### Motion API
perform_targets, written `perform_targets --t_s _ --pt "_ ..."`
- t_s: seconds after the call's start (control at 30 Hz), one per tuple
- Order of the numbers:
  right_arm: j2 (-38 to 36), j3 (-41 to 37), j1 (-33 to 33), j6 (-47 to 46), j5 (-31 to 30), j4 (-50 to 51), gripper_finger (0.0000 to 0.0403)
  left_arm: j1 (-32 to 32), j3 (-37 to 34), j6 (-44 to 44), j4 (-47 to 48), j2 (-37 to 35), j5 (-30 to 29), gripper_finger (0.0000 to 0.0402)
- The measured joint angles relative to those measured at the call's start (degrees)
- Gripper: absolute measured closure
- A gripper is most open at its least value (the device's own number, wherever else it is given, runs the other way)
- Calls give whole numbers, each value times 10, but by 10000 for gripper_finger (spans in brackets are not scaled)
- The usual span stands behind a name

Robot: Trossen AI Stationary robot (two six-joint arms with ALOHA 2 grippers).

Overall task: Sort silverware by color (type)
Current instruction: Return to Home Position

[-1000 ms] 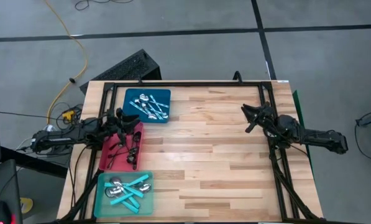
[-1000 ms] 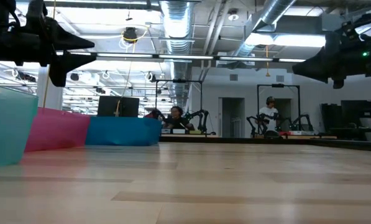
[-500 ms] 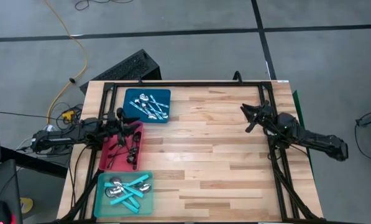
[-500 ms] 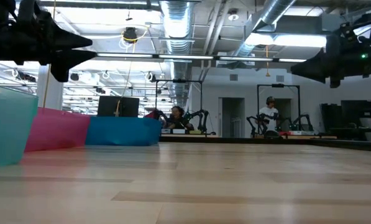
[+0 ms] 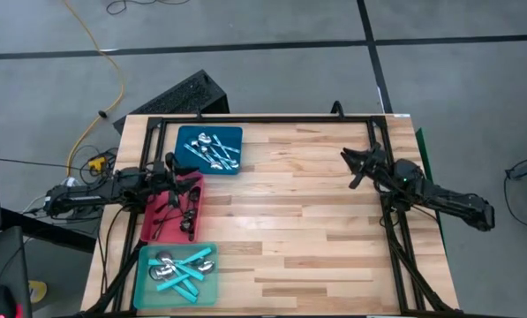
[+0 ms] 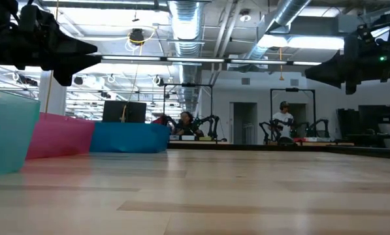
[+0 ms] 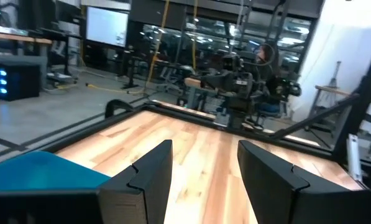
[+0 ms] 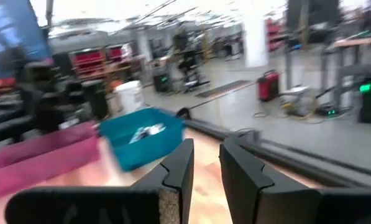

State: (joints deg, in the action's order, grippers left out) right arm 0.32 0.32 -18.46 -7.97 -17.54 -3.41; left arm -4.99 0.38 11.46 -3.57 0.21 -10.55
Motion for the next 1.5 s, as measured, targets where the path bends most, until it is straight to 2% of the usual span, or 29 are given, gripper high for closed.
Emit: perform_targets --t_s 0.13,0.33,0.47,0.73,0.87,1.0,1.5 --pt "16 0 17 -25 35 5 300 0 0 1 2 0 31 235" --pt "50 0 58 -51 31 4 300 0 0 2 3 0 47 235" --pt "57 0 73 -51 -1 1 300 0 0 -6 2 0 20 235" --pt "57 0 71 -51 -4 0 300 0 0 -9 -3 0 -34 235" --pt "57 0 72 -51 0 0 300 0 0 15 -3 0 -34 235" --pt "57 0 81 -51 55 6 300 0 0 21 -3 0 -34 235" --pt "57 0 87 -52 56 5 300 0 0 23 -3 0 -34 235"
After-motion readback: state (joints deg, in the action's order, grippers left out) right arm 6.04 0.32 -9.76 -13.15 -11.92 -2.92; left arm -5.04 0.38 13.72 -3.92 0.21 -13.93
